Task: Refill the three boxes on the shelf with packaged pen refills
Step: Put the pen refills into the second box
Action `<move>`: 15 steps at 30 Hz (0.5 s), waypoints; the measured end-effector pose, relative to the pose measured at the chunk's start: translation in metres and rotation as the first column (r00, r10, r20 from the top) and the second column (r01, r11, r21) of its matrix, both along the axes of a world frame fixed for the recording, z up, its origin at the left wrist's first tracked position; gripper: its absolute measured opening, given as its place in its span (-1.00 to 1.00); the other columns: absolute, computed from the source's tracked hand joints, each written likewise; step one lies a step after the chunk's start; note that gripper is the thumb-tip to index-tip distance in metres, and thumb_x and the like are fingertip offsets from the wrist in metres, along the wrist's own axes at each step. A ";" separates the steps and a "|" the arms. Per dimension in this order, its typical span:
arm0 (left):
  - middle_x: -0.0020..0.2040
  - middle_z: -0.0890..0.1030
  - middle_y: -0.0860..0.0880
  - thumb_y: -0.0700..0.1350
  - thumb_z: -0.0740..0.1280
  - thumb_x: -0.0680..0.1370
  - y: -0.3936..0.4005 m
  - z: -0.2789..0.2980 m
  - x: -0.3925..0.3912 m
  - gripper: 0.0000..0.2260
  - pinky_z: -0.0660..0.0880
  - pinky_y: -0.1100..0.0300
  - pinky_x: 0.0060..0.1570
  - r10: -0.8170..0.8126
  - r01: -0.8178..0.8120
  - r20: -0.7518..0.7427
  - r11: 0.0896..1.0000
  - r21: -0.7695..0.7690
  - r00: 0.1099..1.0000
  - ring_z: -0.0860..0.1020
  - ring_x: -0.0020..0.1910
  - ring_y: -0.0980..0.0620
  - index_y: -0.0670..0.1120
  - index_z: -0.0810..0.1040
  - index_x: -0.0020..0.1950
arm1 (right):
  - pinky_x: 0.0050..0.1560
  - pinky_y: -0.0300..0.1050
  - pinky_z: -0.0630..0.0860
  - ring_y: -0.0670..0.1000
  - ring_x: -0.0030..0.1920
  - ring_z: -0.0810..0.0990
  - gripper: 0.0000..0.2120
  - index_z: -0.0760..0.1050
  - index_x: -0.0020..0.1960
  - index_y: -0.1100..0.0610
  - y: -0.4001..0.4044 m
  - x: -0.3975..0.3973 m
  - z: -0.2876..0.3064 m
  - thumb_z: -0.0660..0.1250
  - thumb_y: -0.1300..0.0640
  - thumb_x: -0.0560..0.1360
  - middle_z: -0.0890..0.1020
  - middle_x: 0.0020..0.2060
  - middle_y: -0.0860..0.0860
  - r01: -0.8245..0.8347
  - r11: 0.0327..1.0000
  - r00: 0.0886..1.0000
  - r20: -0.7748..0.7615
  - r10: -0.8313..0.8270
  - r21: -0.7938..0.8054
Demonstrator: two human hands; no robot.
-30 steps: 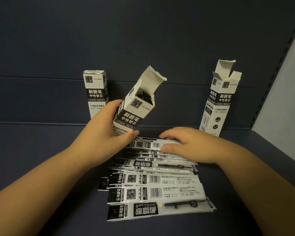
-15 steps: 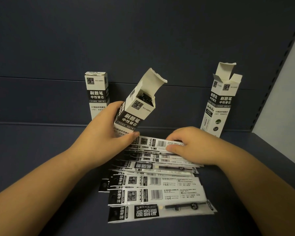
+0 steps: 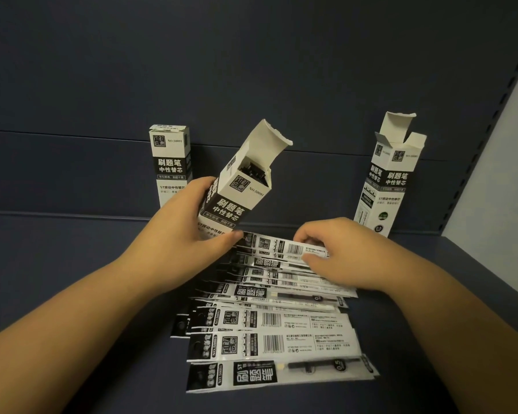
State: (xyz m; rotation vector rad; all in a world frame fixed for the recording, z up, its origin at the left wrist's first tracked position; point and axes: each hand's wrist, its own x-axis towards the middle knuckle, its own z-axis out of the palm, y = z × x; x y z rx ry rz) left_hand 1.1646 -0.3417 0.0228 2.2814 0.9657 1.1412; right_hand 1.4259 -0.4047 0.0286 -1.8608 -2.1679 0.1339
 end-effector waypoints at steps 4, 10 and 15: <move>0.14 0.56 0.30 0.06 0.51 0.44 0.000 0.000 0.000 -0.45 0.55 0.29 -0.22 0.004 -0.004 0.002 1.000 0.007 1.000 0.60 -0.05 0.31 0.35 0.30 0.29 | -0.03 0.01 0.63 -0.17 -0.12 0.63 -0.87 0.53 0.06 -0.18 0.001 -0.002 -0.002 0.35 -0.01 0.52 0.64 -0.09 -0.22 -0.006 1.000 1.000 -0.021 0.005 -0.016; 0.14 0.54 0.33 0.07 0.50 0.43 -0.001 0.002 0.000 -0.44 0.53 0.34 -0.20 0.005 -0.005 0.001 1.000 0.000 1.000 0.59 -0.04 0.34 0.35 0.28 0.29 | 0.10 -0.11 0.55 -0.20 -0.02 0.54 -0.81 0.60 0.11 -0.16 0.005 -0.005 -0.006 0.45 -0.11 0.50 0.55 -0.04 -0.21 -0.011 0.999 0.999 0.031 0.012 -0.035; 0.14 0.54 0.31 0.06 0.50 0.43 -0.002 0.002 0.000 -0.44 0.53 0.33 -0.23 0.009 -0.009 0.009 1.000 0.003 1.000 0.60 -0.05 0.29 0.36 0.27 0.28 | 0.13 -0.03 0.57 -0.17 0.04 0.57 -0.81 0.64 0.15 -0.14 0.004 -0.005 -0.005 0.37 -0.09 0.57 0.61 0.01 -0.22 -0.035 0.999 0.998 0.053 0.036 -0.021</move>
